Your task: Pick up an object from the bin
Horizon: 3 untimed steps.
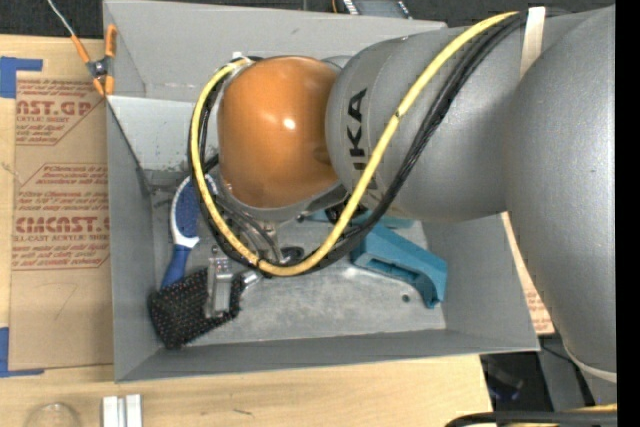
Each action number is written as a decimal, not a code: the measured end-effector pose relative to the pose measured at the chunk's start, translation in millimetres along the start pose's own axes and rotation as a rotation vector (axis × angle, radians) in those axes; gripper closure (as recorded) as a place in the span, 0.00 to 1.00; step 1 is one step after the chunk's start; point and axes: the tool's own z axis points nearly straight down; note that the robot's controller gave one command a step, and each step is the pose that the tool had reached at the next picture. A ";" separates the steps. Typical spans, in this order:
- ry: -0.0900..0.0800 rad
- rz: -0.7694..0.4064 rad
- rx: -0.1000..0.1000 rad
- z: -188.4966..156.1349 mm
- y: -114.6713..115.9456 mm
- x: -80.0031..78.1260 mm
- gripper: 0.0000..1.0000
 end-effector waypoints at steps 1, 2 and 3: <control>0.003 0.007 0.000 58.1 9.0 -21.5 0.00; 0.007 -0.056 0.000 93.1 2.5 -34.9 0.00; -0.009 -0.321 -0.005 126.1 15.2 -3.4 0.00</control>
Offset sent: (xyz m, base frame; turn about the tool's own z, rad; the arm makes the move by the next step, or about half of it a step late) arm 0.0214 0.0084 -0.0541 0.0077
